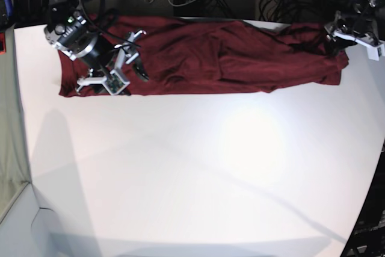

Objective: Layout the t-shirt on the table in an organized manner, then fold the t-shirt properly

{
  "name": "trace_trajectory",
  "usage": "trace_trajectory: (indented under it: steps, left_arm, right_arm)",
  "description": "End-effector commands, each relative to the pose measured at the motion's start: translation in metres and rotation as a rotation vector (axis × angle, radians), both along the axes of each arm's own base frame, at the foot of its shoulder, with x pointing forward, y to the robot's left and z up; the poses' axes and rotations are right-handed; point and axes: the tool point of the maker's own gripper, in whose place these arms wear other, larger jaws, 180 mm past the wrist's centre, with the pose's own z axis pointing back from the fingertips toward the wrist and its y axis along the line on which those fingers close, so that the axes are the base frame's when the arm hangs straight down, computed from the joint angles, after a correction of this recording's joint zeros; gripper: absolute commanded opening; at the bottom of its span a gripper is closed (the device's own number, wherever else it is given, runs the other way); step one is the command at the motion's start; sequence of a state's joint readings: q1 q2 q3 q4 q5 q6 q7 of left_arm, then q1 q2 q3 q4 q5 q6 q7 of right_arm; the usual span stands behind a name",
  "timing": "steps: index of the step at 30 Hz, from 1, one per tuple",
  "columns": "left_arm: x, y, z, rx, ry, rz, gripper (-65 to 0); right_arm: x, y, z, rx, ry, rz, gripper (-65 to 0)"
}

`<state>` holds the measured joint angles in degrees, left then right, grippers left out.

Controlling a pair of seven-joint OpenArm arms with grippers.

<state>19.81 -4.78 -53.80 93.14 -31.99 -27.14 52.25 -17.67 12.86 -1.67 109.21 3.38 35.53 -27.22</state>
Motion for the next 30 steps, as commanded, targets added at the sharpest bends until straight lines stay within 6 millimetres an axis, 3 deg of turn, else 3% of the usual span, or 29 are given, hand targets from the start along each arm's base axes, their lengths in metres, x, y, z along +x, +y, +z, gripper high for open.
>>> trace_trajectory:
  steps: [1, 12, 15, 20, 26, 30]
  left_arm:
    - [0.008, 0.006, 0.011, 0.021, -0.041, -0.001, -20.0]
    - [0.017, 0.005, 0.015, 0.016, -0.062, 0.007, -16.8]
    - [0.020, 0.004, 0.014, 0.008, -0.069, 0.005, -15.0]
    - [0.022, 0.002, 0.006, -0.020, -0.061, 0.017, -14.7]
    - [0.019, 0.002, -0.014, -0.072, -0.026, 0.044, -14.7]
    - [0.027, 0.002, -0.015, -0.071, -0.027, 0.043, -14.7]
  right_arm:
    - [0.005, 0.002, 0.012, 0.021, -0.041, 0.008, -33.2]
    - [0.005, 0.002, 0.012, 0.021, -0.041, 0.008, -33.2]
    - [0.004, 0.000, 0.004, 0.020, -0.018, 0.004, -33.2]
    - [0.001, -0.002, -0.007, 0.020, 0.011, -0.003, -33.2]
    - [0.002, -0.002, -0.007, 0.021, 0.010, -0.003, -33.2]
    - [0.007, -0.003, -0.004, 0.017, 0.000, -0.004, -33.2]
